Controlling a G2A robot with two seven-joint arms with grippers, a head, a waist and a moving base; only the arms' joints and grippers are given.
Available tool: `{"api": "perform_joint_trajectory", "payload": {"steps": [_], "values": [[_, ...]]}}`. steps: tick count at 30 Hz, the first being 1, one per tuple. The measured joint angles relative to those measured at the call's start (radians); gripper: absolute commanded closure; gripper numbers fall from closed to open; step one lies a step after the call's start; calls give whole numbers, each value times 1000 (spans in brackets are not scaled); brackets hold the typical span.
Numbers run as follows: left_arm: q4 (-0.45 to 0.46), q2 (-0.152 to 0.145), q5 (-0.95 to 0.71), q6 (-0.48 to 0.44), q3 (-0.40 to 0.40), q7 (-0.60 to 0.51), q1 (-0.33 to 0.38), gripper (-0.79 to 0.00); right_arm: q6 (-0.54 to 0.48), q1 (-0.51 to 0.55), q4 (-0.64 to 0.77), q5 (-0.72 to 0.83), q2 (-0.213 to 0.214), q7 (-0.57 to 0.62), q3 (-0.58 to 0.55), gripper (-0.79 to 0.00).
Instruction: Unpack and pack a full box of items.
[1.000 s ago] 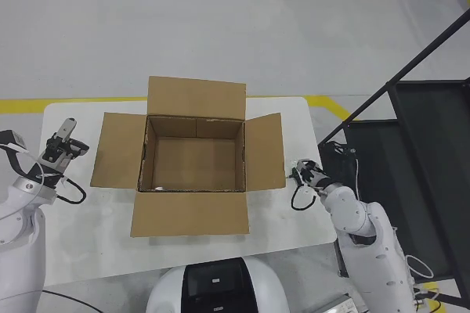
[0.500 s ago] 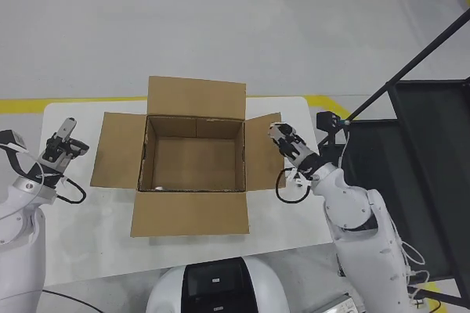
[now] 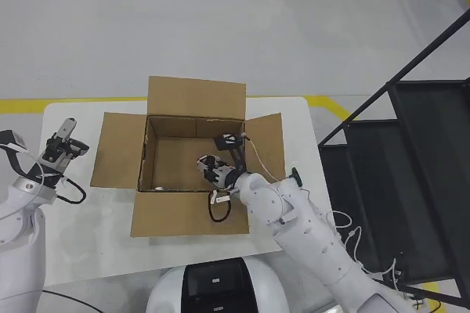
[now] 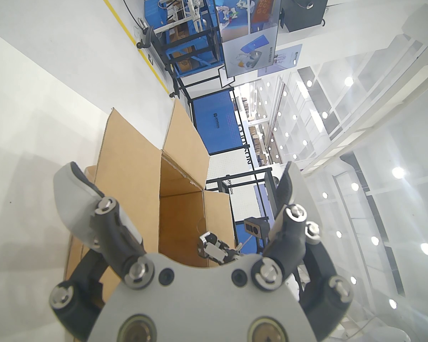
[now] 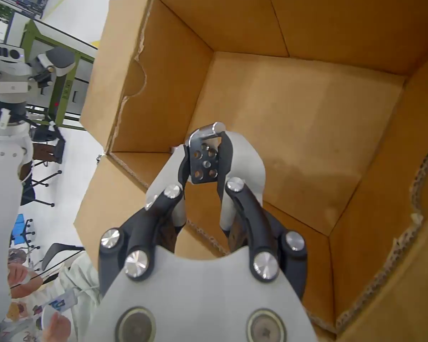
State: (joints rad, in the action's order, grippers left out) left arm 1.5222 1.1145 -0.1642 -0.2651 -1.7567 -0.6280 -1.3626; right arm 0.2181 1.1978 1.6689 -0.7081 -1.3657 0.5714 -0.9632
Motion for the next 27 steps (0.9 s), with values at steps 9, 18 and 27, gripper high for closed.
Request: {"api": "perform_joint_trajectory", "payload": {"steps": [9, 18, 27], "values": [[0, 0, 0, 0, 0, 0, 0, -785, -62, 10, 68, 123, 3, -37, -87, -785], [0, 0, 0, 0, 0, 0, 0, -785, -177, 167, 304, 254, 54, 83, -395, -785], [0, 0, 0, 0, 0, 0, 0, -785, -119, 343, 373, -41, 88, -22, -671, -785]]}}
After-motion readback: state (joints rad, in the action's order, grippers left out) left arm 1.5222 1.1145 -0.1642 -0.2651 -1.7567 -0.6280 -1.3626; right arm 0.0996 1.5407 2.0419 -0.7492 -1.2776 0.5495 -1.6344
